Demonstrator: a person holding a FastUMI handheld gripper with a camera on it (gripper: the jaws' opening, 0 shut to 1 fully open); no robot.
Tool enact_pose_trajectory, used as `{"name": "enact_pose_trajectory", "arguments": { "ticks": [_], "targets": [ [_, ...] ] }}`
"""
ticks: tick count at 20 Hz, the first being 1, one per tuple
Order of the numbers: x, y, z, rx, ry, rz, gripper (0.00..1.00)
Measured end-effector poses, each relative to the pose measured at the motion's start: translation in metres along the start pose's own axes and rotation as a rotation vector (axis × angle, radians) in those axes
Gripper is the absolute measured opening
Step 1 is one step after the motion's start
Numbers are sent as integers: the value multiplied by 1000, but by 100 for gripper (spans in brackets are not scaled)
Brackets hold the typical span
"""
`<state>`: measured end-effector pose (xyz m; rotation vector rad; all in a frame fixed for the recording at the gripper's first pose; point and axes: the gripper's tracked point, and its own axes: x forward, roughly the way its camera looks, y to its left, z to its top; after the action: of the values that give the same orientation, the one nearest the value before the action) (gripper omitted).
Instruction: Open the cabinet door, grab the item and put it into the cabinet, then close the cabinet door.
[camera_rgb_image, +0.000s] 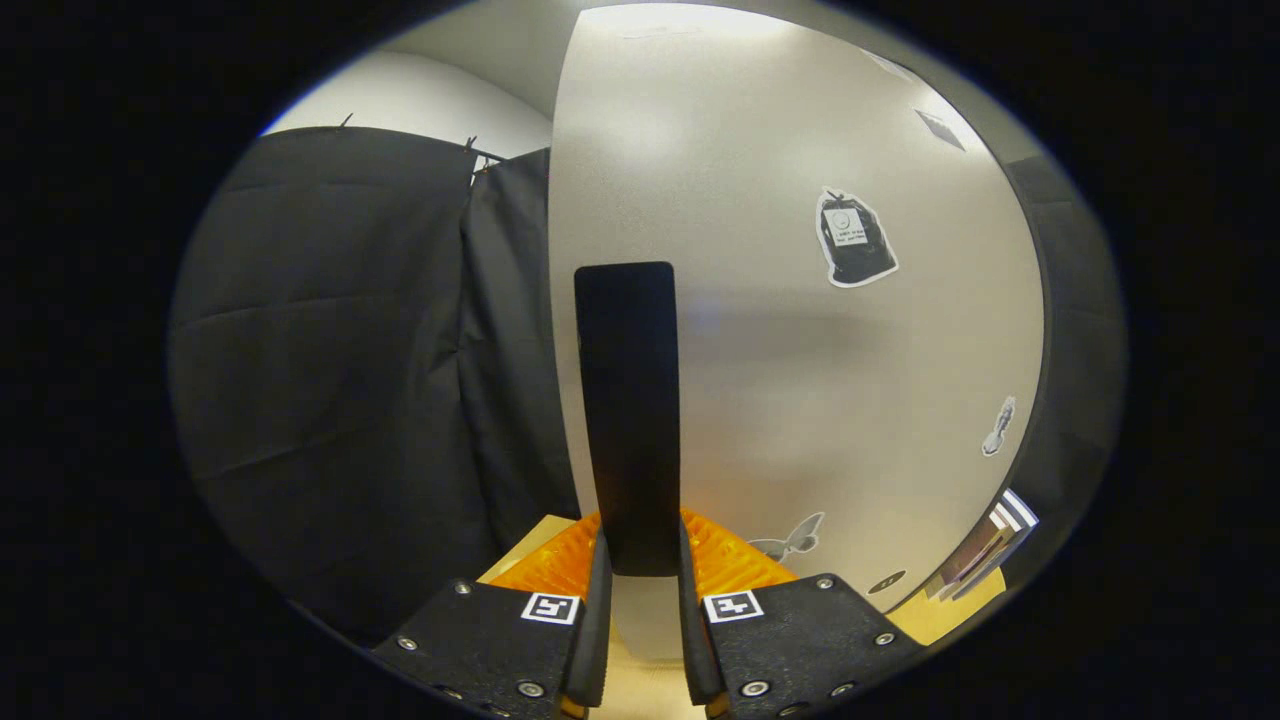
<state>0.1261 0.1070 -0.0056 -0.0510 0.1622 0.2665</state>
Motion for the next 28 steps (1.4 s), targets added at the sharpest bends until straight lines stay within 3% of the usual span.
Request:
{"name": "enact_pose_trajectory", "arguments": {
  "ticks": [5, 20, 28],
  "targets": [
    [-36, 1, -9, -32, 1, 71, 31],
    [-103, -24, -16, -55, 20, 454, 28],
    [-113, -59, -22, -42, -8, 542, 28]
  ]
}}
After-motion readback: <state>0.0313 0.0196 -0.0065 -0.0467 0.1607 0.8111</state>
